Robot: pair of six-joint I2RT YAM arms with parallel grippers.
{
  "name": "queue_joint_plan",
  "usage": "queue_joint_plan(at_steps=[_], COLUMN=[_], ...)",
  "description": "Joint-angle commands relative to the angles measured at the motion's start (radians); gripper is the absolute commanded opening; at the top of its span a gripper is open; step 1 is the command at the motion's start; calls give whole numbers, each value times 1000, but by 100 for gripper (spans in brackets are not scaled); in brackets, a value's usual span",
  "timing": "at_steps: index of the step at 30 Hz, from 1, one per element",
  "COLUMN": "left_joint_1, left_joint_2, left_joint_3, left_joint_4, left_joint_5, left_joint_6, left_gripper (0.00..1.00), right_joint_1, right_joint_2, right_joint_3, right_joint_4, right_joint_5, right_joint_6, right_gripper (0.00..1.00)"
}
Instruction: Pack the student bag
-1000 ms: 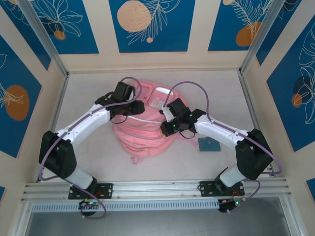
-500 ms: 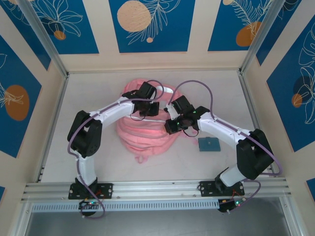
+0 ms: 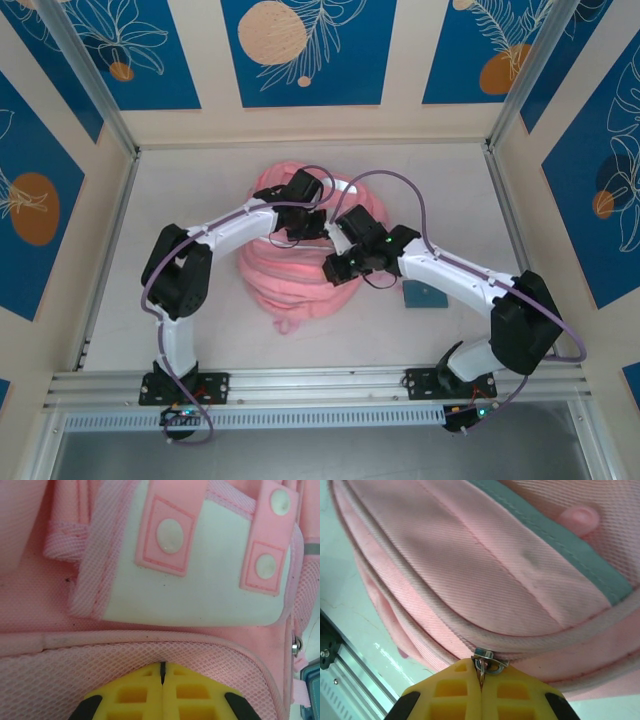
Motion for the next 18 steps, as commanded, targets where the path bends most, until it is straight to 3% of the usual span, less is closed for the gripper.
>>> queue_joint_plan(at_steps=[1,7,13,18], left_joint_1=[2,14,26,22], left_joint_2=[46,-37,-177,-295], left_joint_3=[-37,-57,-72,-141], left_joint_4=[33,86,82,50], left_joint_5=[-62,-25,-18,-72], left_joint_6=[-49,-82,-77,-78], left_gripper=[0,4,28,40], right_joint_1=[60,25,-102,-209], right_joint_2=[0,-122,-293,-312], right_joint_3=[0,-100,-219,-247], right_joint_4=[68,176,200,172], right_joint_5=[-157,-126,-130,-140], right_joint_6=[73,173,264,362], right_gripper=[0,2,35,57])
